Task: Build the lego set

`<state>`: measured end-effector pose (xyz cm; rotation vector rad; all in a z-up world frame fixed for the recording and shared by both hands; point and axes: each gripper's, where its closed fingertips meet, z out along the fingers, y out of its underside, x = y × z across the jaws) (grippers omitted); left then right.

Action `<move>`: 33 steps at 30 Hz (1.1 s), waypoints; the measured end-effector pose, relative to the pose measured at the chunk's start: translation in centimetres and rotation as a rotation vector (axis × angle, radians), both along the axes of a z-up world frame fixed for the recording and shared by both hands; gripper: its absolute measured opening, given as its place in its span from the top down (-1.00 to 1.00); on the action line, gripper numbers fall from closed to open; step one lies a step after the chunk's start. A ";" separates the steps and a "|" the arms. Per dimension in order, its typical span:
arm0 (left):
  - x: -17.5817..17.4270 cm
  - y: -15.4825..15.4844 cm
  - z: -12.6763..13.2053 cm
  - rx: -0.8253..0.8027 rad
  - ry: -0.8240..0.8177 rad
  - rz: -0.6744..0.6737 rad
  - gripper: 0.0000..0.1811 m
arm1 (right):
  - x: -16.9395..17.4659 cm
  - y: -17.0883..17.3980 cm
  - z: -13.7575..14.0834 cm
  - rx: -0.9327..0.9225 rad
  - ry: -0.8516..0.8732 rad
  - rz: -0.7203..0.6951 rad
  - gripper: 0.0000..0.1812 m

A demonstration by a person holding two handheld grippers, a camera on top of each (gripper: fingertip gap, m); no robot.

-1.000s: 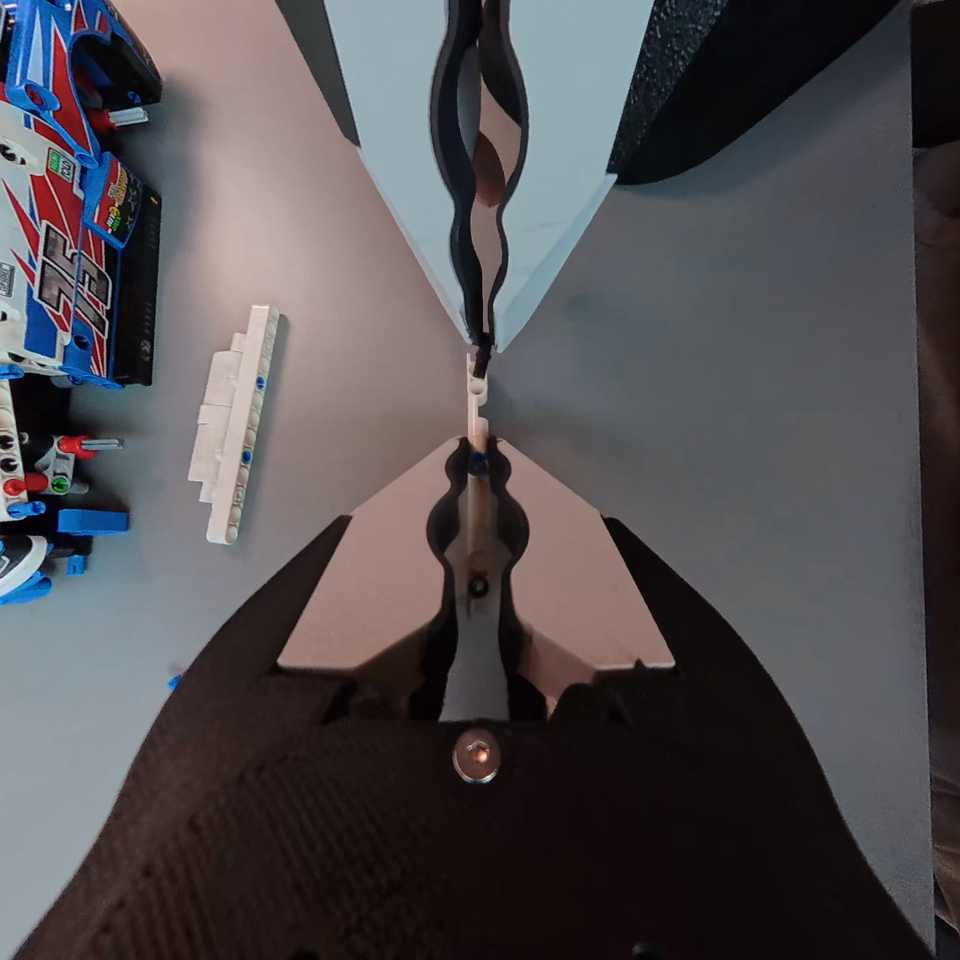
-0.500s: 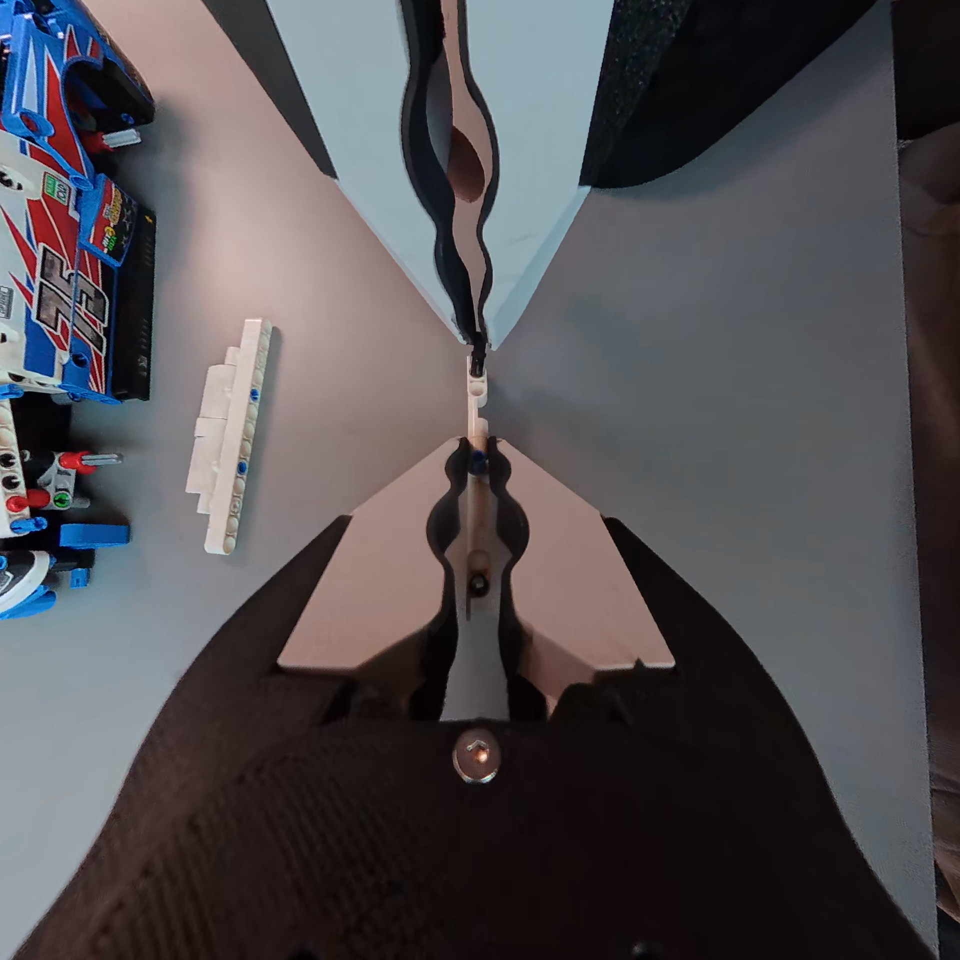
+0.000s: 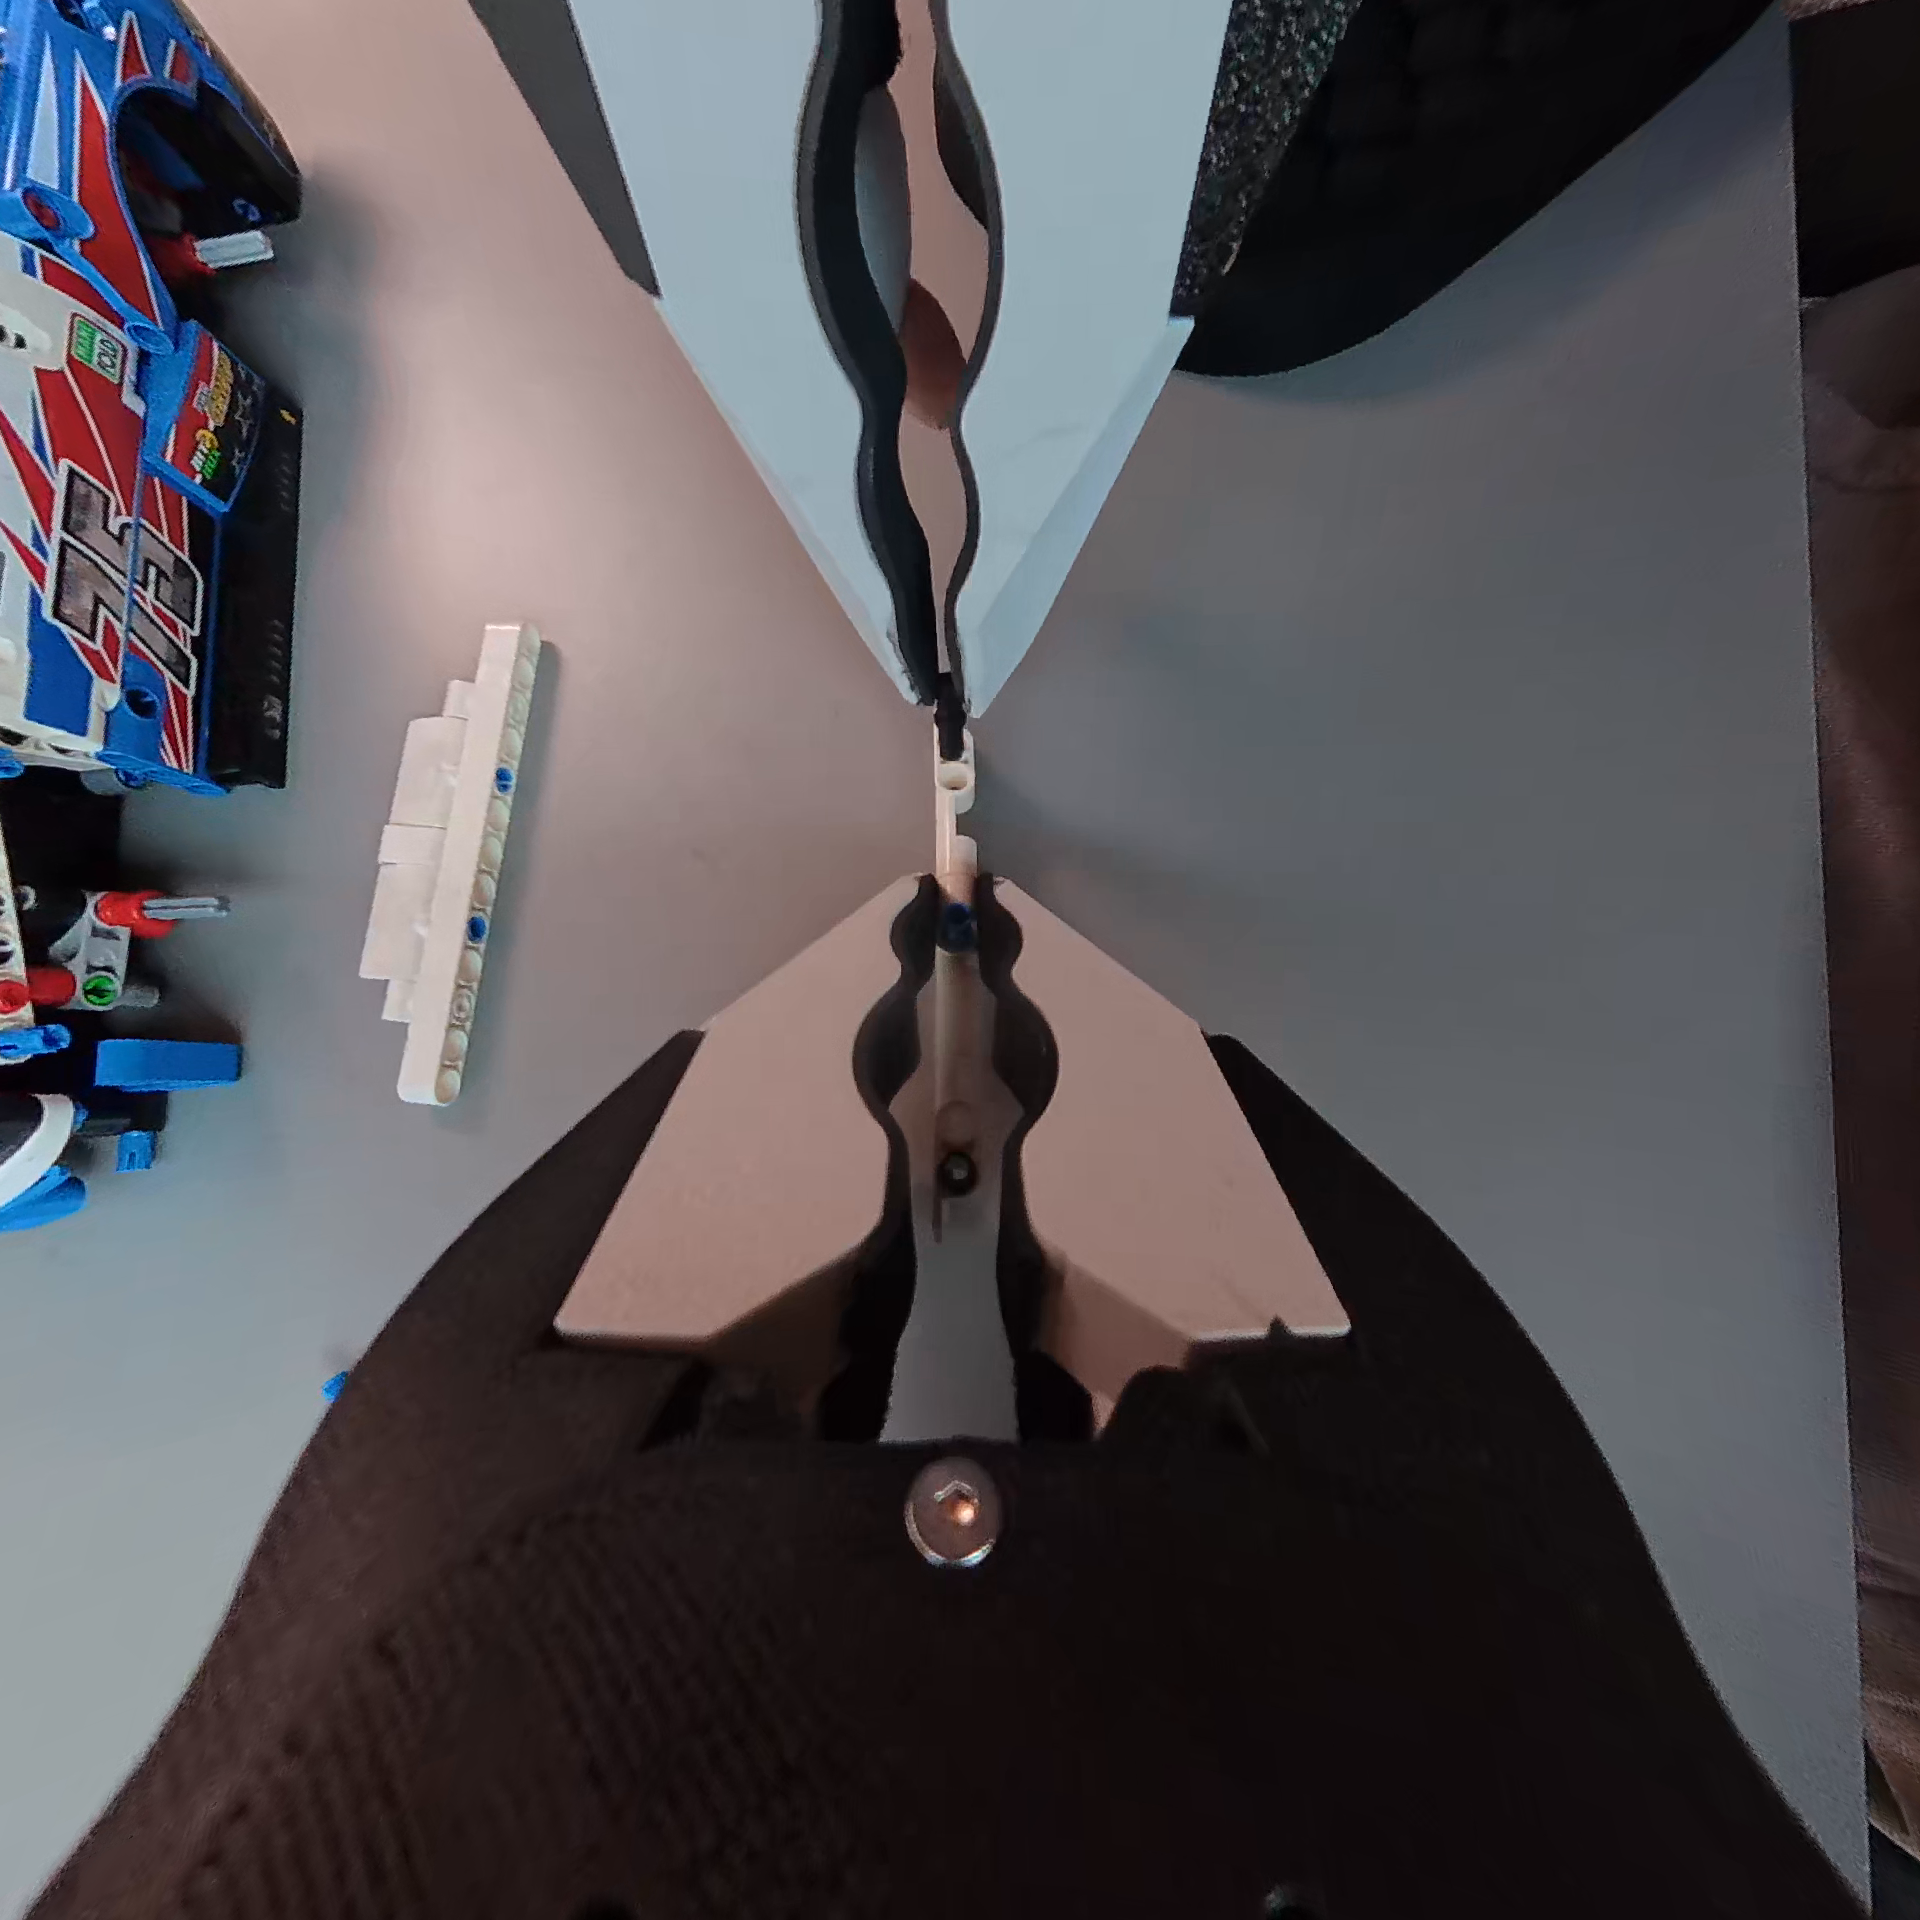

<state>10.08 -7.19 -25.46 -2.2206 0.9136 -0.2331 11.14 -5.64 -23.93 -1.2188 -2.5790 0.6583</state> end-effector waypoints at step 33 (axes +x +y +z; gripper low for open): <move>-0.2 -0.1 -0.1 -0.008 -0.008 0.010 0.94 | -0.5 -0.4 -0.2 0.000 0.069 0.048 0.97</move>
